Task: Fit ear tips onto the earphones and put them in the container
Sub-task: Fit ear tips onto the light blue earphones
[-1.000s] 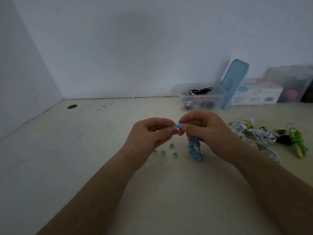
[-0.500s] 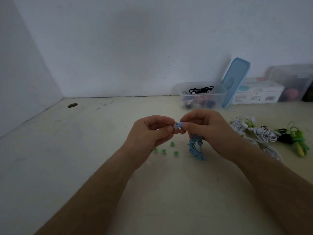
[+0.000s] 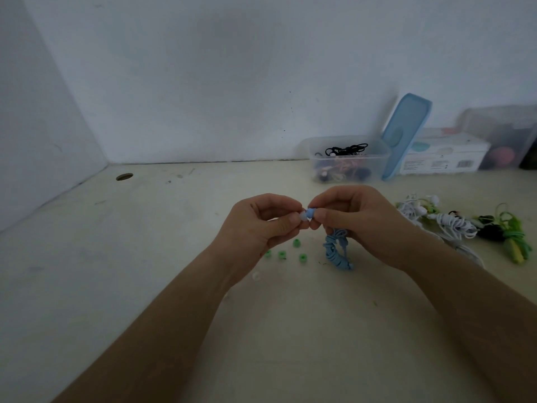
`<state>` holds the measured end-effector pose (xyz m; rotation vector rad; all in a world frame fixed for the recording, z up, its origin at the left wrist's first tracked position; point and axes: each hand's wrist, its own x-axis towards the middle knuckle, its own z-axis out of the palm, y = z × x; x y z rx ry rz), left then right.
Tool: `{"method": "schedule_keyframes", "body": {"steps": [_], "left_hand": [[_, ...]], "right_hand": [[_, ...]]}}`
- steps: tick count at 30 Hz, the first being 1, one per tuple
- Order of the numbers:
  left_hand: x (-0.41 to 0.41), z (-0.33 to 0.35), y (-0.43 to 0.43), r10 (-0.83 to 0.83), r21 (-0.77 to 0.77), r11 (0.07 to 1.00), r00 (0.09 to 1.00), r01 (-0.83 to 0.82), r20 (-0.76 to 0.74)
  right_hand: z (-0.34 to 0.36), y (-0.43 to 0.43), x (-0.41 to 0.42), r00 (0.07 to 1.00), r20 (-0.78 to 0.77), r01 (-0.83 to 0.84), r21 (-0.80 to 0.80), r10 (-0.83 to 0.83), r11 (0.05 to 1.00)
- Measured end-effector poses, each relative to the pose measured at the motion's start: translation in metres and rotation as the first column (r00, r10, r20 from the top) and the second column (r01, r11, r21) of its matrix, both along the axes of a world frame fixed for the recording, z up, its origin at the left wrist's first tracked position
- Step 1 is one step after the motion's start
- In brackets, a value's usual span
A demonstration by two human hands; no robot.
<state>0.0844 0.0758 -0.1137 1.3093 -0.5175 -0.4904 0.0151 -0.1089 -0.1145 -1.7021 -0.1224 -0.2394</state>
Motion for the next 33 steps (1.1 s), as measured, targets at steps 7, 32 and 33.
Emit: {"method": "schedule_keyframes", "body": {"steps": [7, 32, 33], "left_hand": [[0.000, -0.001, -0.001, 0.020, 0.011, 1.000, 1.000, -0.020, 0.008], [-0.012, -0.003, -0.012, 0.043, 0.329, 0.901, 0.813, -0.283, 0.581], [-0.015, -0.003, -0.012, 0.023, 0.328, 0.902, 0.789, -0.281, 0.614]], "right_hand": [[-0.001, 0.002, 0.000, 1.000, 0.015, -0.001, -0.001, 0.001, 1.000], [0.010, 0.000, 0.000, 0.952, -0.203, 0.276, 0.251, -0.228, 0.928], [0.011, 0.001, -0.001, 0.949, -0.209, 0.291, 0.280, -0.238, 0.915]]}}
